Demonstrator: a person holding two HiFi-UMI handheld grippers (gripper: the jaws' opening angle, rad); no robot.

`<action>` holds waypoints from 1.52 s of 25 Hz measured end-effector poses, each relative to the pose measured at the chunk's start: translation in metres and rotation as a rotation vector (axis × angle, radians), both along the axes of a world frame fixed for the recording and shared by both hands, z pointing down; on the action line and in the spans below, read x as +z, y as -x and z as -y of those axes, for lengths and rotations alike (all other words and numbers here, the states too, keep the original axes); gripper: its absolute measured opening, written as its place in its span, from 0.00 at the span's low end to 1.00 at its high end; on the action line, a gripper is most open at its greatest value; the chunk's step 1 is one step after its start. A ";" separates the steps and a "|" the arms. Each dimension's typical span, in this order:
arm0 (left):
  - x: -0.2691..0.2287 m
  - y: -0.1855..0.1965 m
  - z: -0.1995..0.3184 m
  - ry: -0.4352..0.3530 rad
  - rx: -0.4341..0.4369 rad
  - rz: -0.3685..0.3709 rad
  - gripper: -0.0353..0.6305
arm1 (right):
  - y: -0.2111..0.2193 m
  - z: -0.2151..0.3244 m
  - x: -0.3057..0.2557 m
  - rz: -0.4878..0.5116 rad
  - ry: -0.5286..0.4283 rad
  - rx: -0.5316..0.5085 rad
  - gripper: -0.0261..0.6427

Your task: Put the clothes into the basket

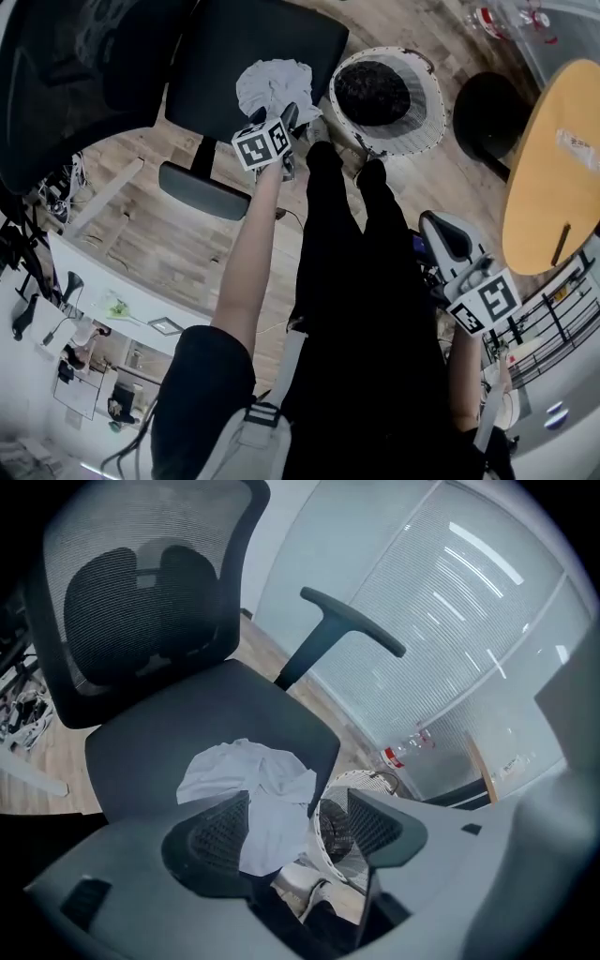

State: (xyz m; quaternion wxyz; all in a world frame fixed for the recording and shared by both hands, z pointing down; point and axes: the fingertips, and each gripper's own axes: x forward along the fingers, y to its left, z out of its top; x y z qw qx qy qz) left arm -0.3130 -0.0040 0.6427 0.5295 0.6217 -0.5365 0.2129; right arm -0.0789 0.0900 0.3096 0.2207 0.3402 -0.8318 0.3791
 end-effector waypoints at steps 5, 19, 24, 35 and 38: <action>0.032 0.012 0.008 0.053 -0.034 0.024 0.60 | 0.007 0.000 0.008 0.006 0.025 0.002 0.06; 0.106 0.025 0.007 0.140 0.168 0.274 0.76 | 0.015 0.002 0.036 0.007 0.098 0.004 0.06; 0.125 0.024 0.011 0.137 0.238 0.307 0.82 | 0.016 -0.004 0.046 0.003 0.130 0.007 0.06; 0.153 0.024 0.019 0.131 0.269 0.329 0.84 | 0.015 -0.004 0.060 0.008 0.152 0.019 0.06; 0.157 0.025 0.017 0.138 0.260 0.326 0.84 | 0.016 -0.004 0.062 0.007 0.152 0.018 0.06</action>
